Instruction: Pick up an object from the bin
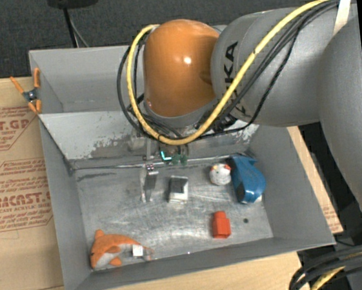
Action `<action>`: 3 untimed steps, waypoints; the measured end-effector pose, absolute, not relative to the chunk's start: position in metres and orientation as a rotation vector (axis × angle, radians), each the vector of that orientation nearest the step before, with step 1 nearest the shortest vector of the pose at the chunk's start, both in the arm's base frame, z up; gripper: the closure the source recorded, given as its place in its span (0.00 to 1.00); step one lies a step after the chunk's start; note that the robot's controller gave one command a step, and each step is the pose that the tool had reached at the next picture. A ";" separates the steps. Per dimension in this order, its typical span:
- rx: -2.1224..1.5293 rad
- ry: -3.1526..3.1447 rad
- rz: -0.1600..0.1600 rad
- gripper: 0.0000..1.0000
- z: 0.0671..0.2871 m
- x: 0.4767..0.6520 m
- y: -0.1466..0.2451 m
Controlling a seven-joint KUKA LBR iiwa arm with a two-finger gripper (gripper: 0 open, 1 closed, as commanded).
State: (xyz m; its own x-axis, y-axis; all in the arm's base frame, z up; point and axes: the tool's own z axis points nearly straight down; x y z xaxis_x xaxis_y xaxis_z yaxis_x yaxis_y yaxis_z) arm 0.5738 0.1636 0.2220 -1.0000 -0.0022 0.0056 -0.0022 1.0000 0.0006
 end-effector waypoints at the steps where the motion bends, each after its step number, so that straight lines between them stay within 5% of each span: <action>1: 0.001 -3.143 -0.002 0.00 0.226 0.576 0.163; 3: 0.107 -3.141 -0.002 0.00 0.165 0.542 0.171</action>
Offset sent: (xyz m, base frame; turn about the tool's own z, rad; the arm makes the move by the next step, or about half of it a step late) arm -0.0864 0.0121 -0.0962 -0.3044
